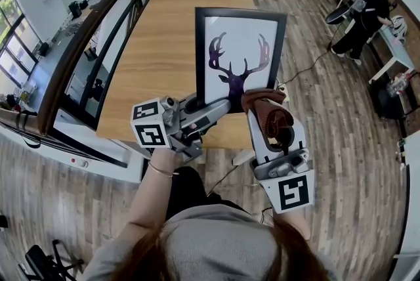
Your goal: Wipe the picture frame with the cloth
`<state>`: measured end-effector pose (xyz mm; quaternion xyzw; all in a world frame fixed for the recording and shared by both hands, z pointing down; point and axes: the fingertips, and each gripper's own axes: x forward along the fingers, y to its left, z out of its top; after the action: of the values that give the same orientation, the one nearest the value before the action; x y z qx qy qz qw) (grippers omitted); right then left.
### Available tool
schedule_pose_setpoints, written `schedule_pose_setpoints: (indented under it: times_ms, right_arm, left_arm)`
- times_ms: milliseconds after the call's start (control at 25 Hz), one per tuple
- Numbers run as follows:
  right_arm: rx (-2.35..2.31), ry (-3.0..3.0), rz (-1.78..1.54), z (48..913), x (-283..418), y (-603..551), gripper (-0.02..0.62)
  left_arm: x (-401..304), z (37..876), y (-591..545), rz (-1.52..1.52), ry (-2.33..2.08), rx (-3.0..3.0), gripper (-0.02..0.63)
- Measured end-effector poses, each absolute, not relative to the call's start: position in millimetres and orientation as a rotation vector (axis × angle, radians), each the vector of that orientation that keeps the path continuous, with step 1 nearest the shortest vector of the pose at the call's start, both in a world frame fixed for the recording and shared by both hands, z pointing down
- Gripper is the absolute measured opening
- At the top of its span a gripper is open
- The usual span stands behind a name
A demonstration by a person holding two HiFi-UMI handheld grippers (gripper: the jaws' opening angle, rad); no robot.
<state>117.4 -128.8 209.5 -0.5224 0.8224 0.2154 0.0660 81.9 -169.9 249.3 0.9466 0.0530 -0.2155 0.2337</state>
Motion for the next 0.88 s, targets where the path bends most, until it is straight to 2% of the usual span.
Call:
schedule_pose_setpoints:
  times_ms: [880]
  right_arm:
    - [-1.548, 2.592, 0.501, 240.8, 116.4, -126.9, 0.097]
  left_arm:
    - [78.6, 268.2, -184.5, -0.63, 0.087, 2.491, 0.048]
